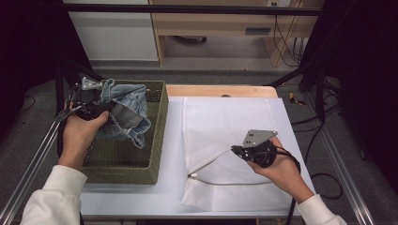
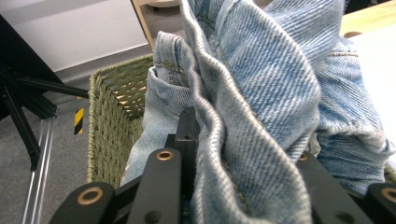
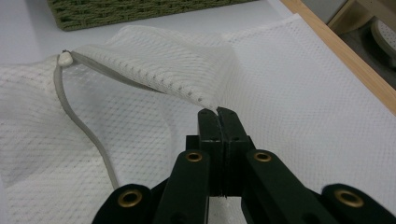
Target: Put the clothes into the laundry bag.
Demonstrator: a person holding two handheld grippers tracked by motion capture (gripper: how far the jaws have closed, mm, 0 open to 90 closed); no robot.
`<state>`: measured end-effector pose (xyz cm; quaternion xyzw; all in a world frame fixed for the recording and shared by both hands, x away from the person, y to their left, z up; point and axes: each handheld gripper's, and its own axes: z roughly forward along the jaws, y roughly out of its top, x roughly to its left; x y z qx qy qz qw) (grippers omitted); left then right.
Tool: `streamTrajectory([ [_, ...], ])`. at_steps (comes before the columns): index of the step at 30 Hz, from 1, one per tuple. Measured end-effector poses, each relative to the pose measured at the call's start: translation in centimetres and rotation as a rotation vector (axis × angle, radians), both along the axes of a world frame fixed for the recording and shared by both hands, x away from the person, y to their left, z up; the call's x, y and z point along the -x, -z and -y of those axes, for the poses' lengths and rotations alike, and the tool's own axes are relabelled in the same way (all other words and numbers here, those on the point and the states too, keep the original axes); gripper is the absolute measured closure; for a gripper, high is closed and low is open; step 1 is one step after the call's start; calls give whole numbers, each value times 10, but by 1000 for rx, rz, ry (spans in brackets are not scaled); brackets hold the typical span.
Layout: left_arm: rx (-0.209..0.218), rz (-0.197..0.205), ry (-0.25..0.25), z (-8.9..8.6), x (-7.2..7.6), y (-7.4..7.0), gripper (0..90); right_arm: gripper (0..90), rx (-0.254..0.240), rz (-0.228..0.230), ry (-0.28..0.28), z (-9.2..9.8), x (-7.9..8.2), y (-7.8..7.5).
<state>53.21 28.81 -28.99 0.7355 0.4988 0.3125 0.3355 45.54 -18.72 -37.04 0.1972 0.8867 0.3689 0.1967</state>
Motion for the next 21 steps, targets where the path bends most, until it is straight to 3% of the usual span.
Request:
streamTrajectory([
  [4, 43, 40, 17, 2, 7, -10, 701, 899, 9, -3, 4, 0, -1, -1],
  [10, 40, 82, 62, 12, 19, -25, 700, 899, 13, -17, -3, 1, -3, -3],
  [16, 70, 136, 120, 22, 36, -40, 700, 900, 19, -20, -5, 1, -2, -5],
  [21, 70, 151, 166, 34, 51, -48, 700, 900, 24, -19, -21, 1, -3, -4],
])
